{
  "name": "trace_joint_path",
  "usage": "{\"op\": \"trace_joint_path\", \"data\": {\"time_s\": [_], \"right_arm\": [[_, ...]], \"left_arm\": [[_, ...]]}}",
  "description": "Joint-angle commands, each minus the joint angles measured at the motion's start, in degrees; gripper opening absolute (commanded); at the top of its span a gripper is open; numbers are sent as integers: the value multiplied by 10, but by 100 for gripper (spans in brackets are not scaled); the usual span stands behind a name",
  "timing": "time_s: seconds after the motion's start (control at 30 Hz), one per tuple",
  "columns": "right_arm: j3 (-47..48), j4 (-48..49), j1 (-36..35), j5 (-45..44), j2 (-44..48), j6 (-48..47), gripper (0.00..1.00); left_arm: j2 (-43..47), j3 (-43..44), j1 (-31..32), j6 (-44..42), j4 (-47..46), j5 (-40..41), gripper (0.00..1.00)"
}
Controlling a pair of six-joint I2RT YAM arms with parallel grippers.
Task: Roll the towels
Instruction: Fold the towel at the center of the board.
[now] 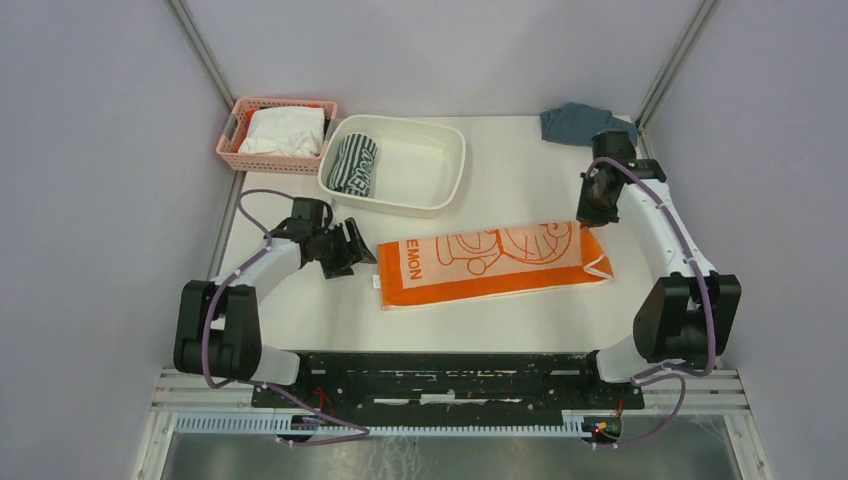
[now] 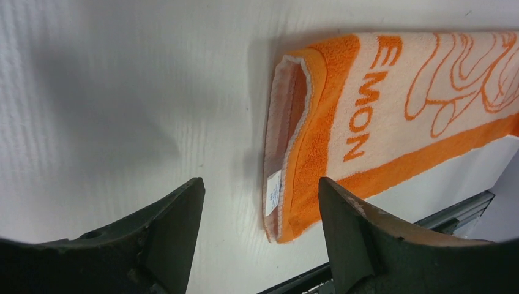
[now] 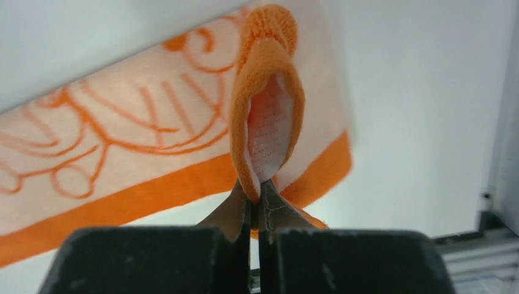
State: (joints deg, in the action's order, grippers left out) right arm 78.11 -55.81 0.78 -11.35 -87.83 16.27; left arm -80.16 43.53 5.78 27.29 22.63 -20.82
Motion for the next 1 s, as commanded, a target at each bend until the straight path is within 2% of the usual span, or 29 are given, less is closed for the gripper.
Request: {"op": "trace_joint_path", "data": {"time_s": [0.0, 0.1, 0.27, 0.53, 0.67, 0.97], "right_arm": [[-49, 31, -63, 151, 54, 53, 1], [-88, 78, -122, 178, 71, 104, 1], [-84, 112, -220, 170, 48, 171, 1], [7, 93, -345, 132, -41, 245, 1], [60, 83, -395, 115, -87, 274, 1], [205, 42, -488, 85, -210, 317, 1]], "left_arm": [[-29, -13, 16, 52, -34, -16, 74], [-49, -20, 19, 59, -34, -12, 67], [-62, -27, 40, 71, -42, -8, 49], [-76, -36, 59, 82, -55, -6, 35], [-78, -35, 65, 82, -57, -5, 24], [-81, -35, 74, 82, -59, -5, 19]]}}
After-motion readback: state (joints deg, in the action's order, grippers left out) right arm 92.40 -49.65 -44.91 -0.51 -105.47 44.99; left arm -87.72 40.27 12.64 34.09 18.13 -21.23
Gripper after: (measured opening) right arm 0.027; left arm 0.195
